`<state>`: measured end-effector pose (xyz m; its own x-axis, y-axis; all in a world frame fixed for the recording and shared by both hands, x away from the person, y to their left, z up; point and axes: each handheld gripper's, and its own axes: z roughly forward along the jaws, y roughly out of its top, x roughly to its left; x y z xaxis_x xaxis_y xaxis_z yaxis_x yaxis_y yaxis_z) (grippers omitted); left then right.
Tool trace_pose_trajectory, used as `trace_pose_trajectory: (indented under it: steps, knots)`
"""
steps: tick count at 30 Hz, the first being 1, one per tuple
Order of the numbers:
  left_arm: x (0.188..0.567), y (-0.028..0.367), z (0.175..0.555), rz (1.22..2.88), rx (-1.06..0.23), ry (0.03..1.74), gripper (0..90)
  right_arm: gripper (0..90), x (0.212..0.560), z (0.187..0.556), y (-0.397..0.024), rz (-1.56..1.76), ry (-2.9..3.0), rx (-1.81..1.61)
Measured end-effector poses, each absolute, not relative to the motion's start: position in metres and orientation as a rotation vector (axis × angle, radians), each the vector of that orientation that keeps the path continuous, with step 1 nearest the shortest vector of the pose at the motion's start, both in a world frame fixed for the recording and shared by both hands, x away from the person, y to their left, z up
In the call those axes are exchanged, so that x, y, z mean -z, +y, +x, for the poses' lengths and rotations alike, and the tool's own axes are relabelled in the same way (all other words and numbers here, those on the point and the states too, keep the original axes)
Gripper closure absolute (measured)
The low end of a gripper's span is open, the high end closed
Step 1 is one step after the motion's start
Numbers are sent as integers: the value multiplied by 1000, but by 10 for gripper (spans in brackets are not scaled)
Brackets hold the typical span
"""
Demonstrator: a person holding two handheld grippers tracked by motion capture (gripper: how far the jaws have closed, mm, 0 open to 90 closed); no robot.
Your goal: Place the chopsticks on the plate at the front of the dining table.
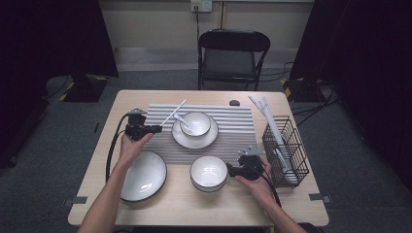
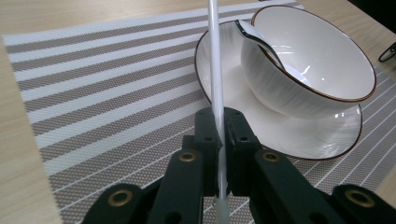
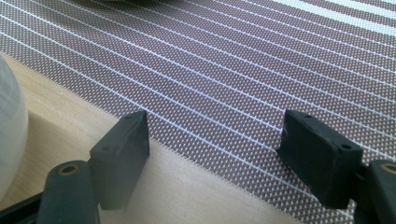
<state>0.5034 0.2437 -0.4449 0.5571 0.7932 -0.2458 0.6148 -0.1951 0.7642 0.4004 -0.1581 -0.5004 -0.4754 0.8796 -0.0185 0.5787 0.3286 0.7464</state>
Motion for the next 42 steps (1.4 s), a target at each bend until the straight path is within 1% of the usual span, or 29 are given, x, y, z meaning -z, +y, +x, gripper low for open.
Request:
trace_pose_trajectory:
  steps: [4,22,30,42]
  knots:
    - [450,236,505,1951,-245,1134,856,235,500,400,-158,1284,2177,-962]
    - [459,224,508,1993,-202,1145,855,235,500,400,-158,1284,2177,-961]
    - [463,224,511,1991,-192,1167,854,234,500,400,-158,1284,2177,-961]
    - [467,226,513,1988,-139,1168,848,234,500,400,-158,1284,2177,-961]
